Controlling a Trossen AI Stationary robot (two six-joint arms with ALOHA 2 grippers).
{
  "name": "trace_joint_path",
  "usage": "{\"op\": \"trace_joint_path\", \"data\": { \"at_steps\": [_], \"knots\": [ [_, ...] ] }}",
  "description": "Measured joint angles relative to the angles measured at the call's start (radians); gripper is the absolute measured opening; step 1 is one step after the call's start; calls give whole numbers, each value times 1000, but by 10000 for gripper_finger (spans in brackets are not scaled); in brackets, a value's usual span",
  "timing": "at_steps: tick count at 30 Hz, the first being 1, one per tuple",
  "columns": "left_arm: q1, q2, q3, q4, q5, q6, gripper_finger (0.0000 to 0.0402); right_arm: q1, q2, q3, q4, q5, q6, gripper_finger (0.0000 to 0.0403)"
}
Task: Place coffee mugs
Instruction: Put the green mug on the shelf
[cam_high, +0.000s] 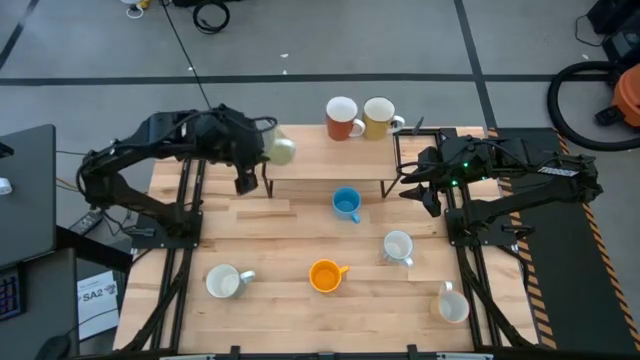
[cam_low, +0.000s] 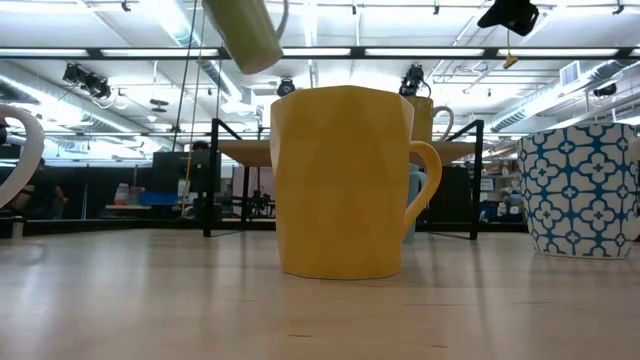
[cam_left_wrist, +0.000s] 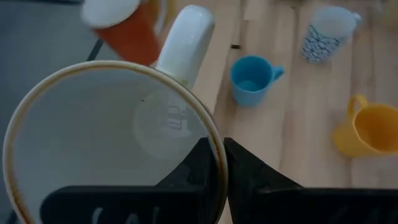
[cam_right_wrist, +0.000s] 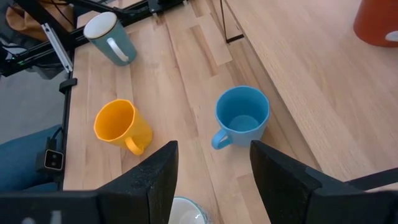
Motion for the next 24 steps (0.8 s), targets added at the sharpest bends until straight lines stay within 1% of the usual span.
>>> {"op": "trace_joint_path", "data": {
  "at_steps": [6, 11, 17, 22, 24],
  "knots": [
    [-71, 53, 0, -1, 12, 148, 31, 0, 0, 0, 0, 0, 0, 205],
    [-95, 104, 0, -3, 16, 287, 31, 0, 0, 0, 0, 0, 0, 205],
    [-76, 159, 0, -3, 26, 395, 31, 0, 0, 0, 0, 0, 0, 205],
    [-31, 202, 0, -3, 27, 447, 31, 0, 0, 0, 0, 0, 0, 205],
    [-9, 218, 0, -3, 47, 467, 32, 0, 0, 0, 0, 0, 0, 205]
  ]
}}
